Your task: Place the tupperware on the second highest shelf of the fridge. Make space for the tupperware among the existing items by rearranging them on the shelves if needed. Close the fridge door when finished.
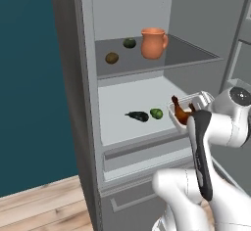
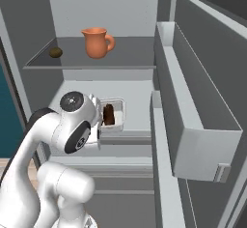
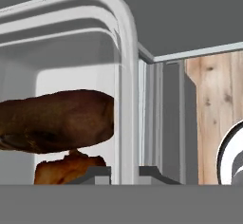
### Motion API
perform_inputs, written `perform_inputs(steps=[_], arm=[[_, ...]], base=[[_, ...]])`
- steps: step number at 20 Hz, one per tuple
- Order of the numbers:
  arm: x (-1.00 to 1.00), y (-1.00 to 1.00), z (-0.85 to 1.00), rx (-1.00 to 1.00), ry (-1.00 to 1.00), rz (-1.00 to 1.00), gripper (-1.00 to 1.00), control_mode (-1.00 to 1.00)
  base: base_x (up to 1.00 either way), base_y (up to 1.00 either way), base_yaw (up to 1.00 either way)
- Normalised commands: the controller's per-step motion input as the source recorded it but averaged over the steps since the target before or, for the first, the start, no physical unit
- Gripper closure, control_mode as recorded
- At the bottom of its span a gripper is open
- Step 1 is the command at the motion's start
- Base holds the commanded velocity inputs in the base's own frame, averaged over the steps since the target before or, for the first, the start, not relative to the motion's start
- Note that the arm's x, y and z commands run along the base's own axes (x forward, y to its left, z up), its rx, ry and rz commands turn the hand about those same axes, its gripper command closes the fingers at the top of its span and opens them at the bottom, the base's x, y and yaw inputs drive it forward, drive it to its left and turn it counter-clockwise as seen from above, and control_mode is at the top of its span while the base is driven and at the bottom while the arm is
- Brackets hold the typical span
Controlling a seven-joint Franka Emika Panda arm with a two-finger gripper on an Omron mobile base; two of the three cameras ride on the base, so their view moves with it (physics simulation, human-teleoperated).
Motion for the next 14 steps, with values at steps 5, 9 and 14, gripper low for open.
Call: perform_inputs(steps=[5, 9, 14], arm=[[0.38, -0.1, -0.15, 0.07, -0.01, -0.1, 1.0, -1.0], [0.41, -0.15, -0.03, 0.1, 0.0, 0.0, 1.0, -1.0], [0.33, -0.18, -0.01, 0.08, -0.01, 0.0, 1.0, -1.0]], base=[[0.0, 0.0, 0.0], [0.0, 0.0, 0.0], [0.0, 0.0, 0.0]])
